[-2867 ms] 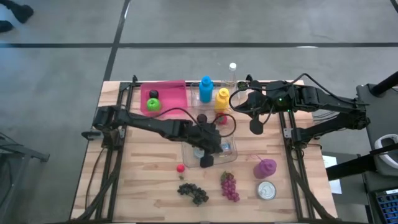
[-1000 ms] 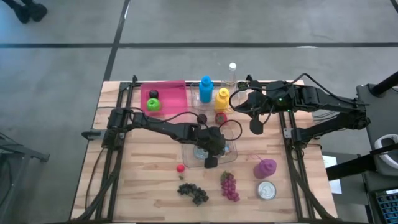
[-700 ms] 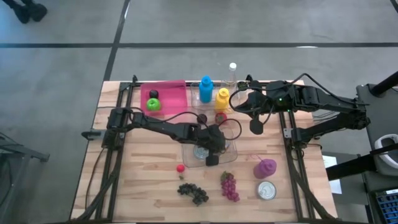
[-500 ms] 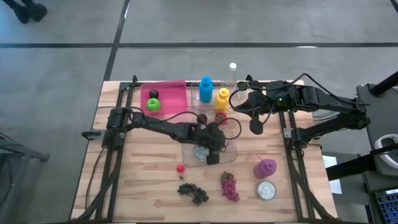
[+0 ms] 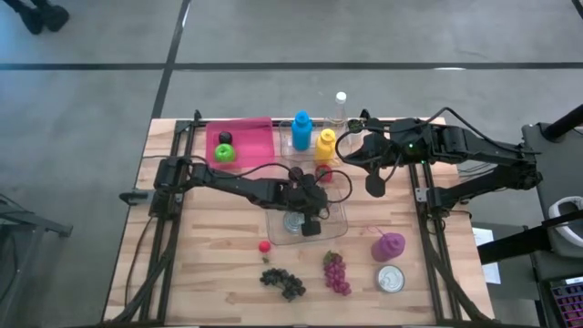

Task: Pick & Place Food Item
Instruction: Put the blue pink tuna can into the bottom transparent bin

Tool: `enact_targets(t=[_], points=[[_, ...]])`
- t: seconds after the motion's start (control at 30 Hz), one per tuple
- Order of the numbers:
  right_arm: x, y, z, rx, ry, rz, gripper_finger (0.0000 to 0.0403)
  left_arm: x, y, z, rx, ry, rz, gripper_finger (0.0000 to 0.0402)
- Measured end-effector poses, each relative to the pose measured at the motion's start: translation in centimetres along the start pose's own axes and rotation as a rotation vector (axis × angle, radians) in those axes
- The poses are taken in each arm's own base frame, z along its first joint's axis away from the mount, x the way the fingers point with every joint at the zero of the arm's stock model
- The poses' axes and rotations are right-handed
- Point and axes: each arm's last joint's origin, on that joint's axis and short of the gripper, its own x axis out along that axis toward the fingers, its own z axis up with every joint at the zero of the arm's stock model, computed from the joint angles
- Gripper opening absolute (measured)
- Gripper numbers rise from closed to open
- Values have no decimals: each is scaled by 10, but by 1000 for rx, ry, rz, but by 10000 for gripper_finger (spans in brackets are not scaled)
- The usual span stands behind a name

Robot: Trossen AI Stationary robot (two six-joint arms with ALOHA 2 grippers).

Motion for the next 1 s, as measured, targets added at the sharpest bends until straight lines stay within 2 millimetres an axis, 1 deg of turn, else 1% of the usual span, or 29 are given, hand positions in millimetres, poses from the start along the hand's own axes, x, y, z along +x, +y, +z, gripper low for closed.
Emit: enact_targets(t=[0.17,0.3,0.4,0.5,0.57,1.0], points=[[0,0,0,-3,0,0,8,-11,6,3,2,6,73,0],[0,0,0,-3,0,0,8,-17,11,0,6,55,85,0],[0,0,0,-3,-1,0,8,-19,13,1,3,54,87,0],[0,0,0,-3,-1,0,8,-20,12,1,2,60,54,0],[0,0,0,-3,-1,0,8,-18,11,-3,6,93,42,0],[0,0,0,-2,-1,0,8,-19,12,-12,-14,174,51,0]])
